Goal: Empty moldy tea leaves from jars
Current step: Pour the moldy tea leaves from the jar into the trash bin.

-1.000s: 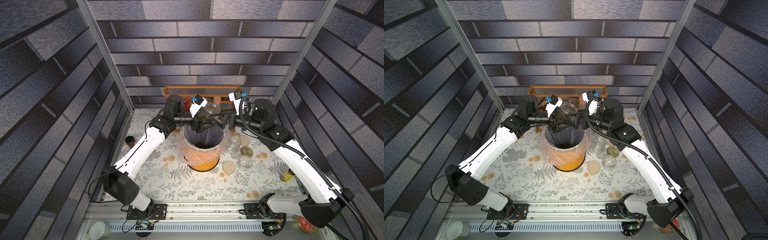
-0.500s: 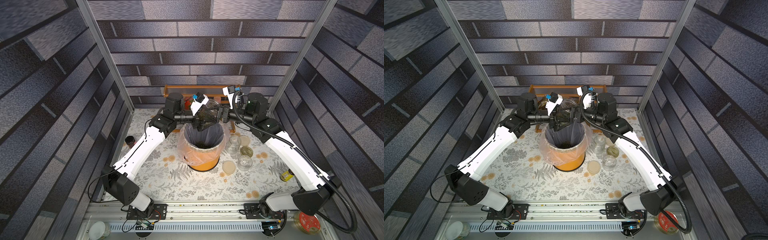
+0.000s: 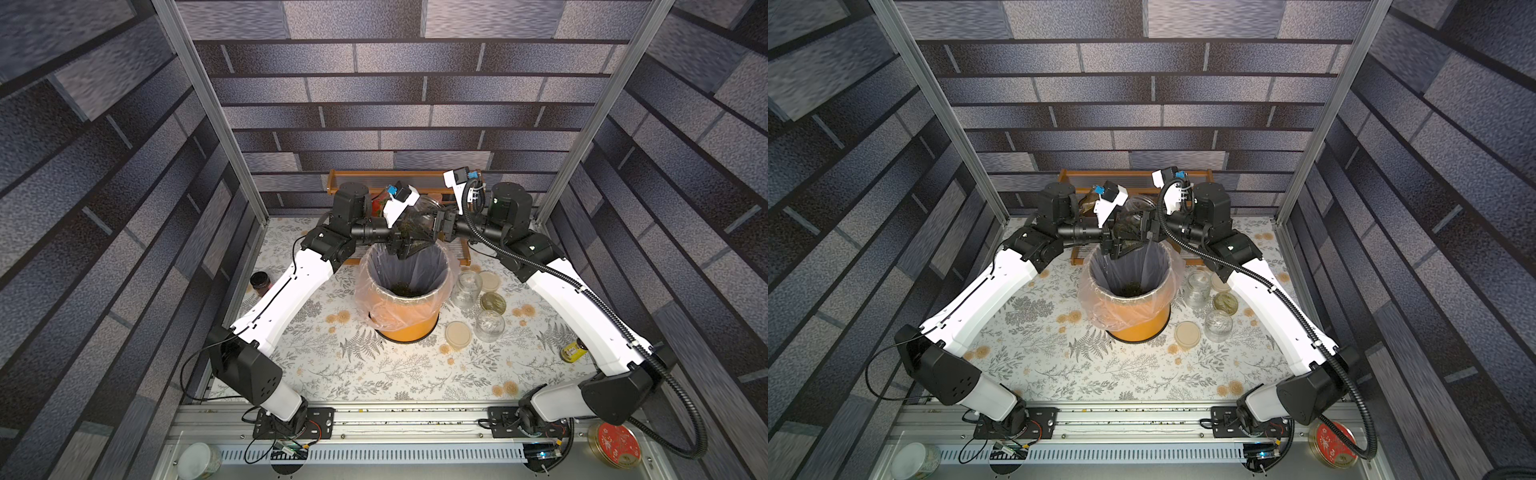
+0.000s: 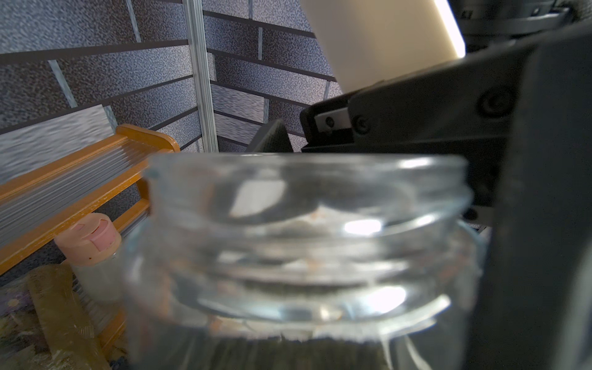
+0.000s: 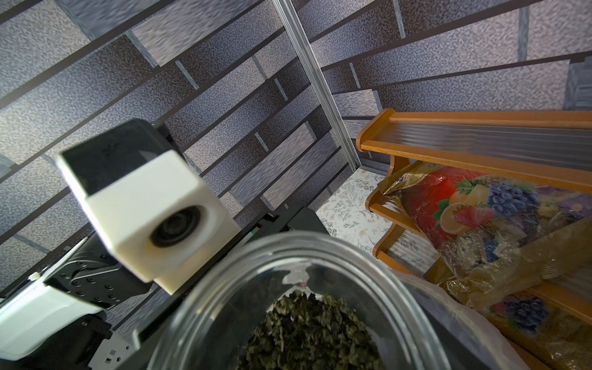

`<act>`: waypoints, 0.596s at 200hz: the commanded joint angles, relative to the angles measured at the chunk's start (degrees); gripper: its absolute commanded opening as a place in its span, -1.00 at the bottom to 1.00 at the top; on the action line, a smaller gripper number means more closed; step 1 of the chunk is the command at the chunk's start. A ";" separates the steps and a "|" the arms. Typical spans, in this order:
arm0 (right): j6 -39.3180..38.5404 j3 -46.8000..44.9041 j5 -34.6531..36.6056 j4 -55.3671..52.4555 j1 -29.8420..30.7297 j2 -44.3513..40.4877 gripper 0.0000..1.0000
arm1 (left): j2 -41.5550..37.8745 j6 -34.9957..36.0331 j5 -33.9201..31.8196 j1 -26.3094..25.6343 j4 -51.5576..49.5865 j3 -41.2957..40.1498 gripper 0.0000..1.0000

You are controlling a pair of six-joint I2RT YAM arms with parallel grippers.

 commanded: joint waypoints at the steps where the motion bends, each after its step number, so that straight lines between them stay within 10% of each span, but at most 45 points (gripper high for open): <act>1: 3.22 2.03 0.27 2.27 0.09 -0.25 0.37 | -1.34 0.62 -1.90 -0.34 9.05 0.34 0.58; 20: 4.17 2.20 1.52 2.36 0.09 -0.60 0.36 | -2.86 -1.24 -6.85 -0.36 15.30 -3.82 1.00; 119: 14.84 2.42 1.06 5.35 0.09 -1.47 0.33 | -8.13 -6.99 -26.27 -3.67 55.42 -27.06 1.00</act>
